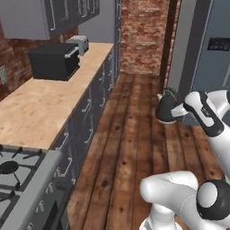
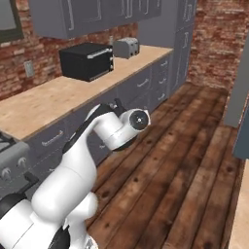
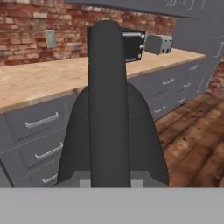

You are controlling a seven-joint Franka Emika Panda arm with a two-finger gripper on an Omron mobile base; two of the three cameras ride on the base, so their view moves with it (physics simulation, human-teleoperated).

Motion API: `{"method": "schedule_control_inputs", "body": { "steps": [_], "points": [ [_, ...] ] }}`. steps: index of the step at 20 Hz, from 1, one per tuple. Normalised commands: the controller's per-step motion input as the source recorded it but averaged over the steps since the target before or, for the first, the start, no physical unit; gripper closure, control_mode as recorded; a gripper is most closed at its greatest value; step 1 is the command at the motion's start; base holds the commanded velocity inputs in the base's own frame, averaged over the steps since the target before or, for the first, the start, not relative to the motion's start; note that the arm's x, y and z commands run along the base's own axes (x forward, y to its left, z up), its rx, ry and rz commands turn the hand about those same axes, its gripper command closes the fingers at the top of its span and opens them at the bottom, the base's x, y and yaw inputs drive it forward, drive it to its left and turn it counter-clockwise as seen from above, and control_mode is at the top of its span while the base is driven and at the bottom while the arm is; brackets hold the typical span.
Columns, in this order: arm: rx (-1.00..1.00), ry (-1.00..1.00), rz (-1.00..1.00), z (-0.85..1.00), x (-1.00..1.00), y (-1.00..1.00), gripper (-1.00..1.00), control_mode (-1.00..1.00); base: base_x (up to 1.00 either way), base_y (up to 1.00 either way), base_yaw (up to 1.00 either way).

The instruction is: The kettle is done boiling. Turn off the stove, then wait for 300 timesteps before moving the kettle to the dining table.

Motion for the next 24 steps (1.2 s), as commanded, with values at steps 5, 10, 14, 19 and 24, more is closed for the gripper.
{"method": "schedule_control_inputs", "body": {
  "steps": [5,10,14,19,24],
  "points": [
    [0.00,0.00,0.00,0.00,0.00,0.00,1.00,1.00,0.00,-0.38,-0.28],
    [0.00,0.00,0.00,0.00,0.00,0.00,1.00,1.00,0.00,-0.19,-0.22],
    [0.00,0.00,0.00,0.00,0.00,0.00,1.00,1.00,0.00,-0.08,-0.19],
    [0.00,0.00,0.00,0.00,0.00,0.00,1.00,1.00,0.17,0.06,-0.06],
    [0.00,0.00,0.00,0.00,0.00,0.00,1.00,1.00,0.02,0.16,-0.26]
  ]
}}
